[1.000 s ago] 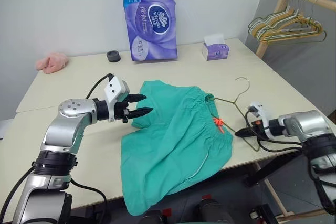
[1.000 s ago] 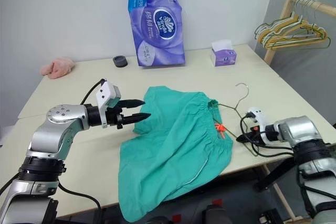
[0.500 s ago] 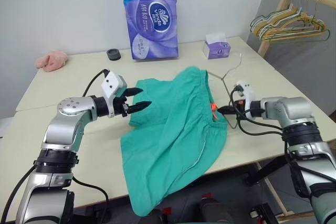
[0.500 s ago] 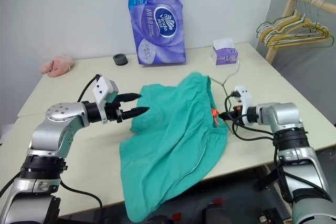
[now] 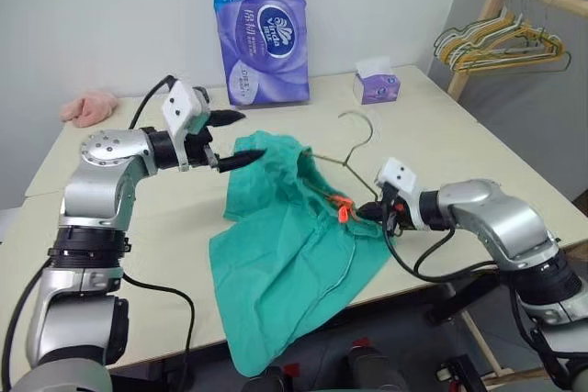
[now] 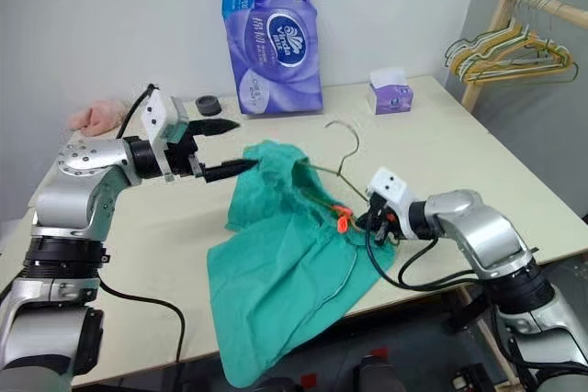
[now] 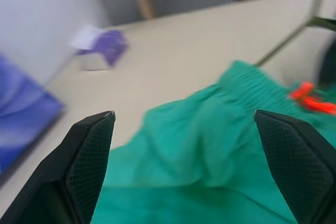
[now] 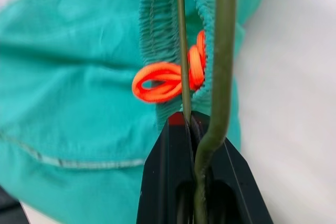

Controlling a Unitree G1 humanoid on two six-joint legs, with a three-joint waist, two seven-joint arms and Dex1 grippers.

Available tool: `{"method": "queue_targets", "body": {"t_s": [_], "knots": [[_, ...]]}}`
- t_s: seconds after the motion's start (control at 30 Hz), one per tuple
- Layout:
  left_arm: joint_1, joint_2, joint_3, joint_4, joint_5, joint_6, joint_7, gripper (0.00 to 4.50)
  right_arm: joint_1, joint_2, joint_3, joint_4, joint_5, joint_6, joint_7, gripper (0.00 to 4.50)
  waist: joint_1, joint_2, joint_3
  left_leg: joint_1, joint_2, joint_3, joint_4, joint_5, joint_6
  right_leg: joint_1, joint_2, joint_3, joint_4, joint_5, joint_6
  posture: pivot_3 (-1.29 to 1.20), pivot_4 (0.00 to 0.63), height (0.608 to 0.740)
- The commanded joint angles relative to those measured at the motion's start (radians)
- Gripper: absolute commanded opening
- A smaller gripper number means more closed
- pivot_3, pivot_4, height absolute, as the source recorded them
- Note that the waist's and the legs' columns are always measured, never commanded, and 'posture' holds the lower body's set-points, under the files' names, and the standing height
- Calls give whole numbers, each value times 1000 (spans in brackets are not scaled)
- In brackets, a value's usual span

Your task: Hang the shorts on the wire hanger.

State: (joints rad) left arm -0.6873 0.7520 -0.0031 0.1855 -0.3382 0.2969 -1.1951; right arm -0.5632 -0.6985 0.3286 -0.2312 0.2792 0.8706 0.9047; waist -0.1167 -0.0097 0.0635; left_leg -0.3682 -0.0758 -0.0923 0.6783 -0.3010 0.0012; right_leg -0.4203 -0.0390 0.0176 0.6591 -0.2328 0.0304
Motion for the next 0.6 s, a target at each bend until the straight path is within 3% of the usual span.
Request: {"method": "queue_targets", "body": {"t_s": [0.03,0.33,0.6], "knots": [[-9,33,-55,-40,12,-20,-106,4478,-14,-25,9,-57,-35,-81,23,0,1,0,0,0,0,0,0,0,0,0,0,0,0,0,0,-168,12,740],[-20,9,-157,80,160,-212,-136,4478,2,-70,53,-123,-96,-184,69,0,2,0,0,0,0,0,0,0,0,0,0,0,0,0,0,-184,12,740],[-21,-20,-164,90,166,-231,-182,4478,11,-79,58,-158,-117,-202,87,0,1,-1,0,0,0,0,1,0,0,0,0,0,0,0,0,-196,9,740]]}}
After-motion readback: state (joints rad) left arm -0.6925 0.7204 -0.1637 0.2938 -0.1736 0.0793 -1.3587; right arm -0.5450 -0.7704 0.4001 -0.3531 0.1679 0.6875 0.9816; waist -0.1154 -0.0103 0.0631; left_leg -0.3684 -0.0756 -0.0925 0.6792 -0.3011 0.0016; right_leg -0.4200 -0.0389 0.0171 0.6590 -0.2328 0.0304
